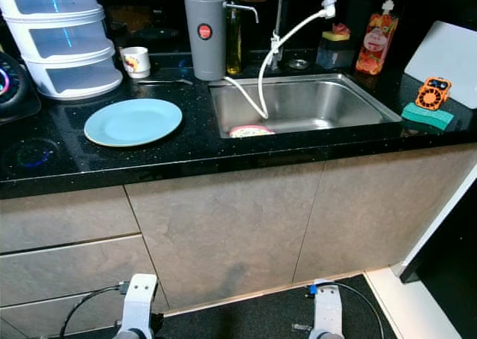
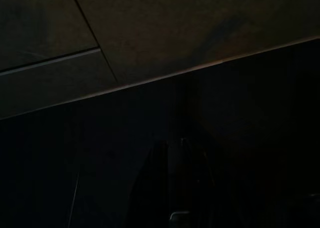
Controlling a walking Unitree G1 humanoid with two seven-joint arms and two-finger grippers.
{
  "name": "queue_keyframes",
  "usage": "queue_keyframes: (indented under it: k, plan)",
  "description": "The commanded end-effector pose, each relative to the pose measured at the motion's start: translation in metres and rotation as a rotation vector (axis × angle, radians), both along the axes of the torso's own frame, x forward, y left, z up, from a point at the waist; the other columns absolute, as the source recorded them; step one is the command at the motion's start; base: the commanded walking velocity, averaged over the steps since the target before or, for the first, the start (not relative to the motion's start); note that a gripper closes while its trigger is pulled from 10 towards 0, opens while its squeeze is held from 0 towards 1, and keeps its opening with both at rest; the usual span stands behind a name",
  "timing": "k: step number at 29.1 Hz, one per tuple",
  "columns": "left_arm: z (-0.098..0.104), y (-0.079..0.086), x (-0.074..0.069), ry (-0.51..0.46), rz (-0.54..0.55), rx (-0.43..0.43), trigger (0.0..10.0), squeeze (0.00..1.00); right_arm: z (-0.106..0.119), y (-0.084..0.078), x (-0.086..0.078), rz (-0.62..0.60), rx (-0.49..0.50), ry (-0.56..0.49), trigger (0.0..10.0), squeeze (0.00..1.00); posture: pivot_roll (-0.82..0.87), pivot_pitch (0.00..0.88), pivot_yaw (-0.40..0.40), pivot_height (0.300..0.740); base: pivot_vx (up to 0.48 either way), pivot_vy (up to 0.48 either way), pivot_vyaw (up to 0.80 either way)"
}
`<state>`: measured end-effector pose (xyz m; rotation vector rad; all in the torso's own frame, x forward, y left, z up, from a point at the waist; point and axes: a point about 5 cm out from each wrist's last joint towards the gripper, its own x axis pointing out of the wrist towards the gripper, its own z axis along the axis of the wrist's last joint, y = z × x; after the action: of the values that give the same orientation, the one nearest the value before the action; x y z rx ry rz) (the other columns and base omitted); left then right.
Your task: Kitchen organization
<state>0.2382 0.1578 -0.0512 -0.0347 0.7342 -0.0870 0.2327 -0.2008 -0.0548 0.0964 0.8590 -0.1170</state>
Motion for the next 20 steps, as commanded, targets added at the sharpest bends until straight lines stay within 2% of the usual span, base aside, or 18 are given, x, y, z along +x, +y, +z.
queue_keyframes:
  k: [1, 11, 20]
  plan:
    - [-0.003, -0.006, -0.004, 0.022, -0.02, -0.001, 10.0, 0.0, -0.003, -0.003, -0.005, -0.018, 0.004, 0.02, 10.0, 0.0, -0.06, 0.053, -0.029, 0.74, 0.0, 0.0, 0.0]
    - [-0.005, -0.01, -0.006, 0.021, -0.015, -0.007, 10.0, 0.0, -0.002, -0.006, -0.005, -0.016, -0.005, 0.023, 10.0, 0.0, -0.05, 0.07, -0.024, 0.74, 0.0, 0.0, 0.0]
    - [-0.008, 0.002, -0.012, 0.038, 0.014, 0.01, 10.0, 0.0, -0.005, -0.004, -0.008, 0.0, -0.004, 0.034, 10.0, 0.0, -0.04, 0.049, -0.05, 0.74, 0.0, 0.0, 0.0]
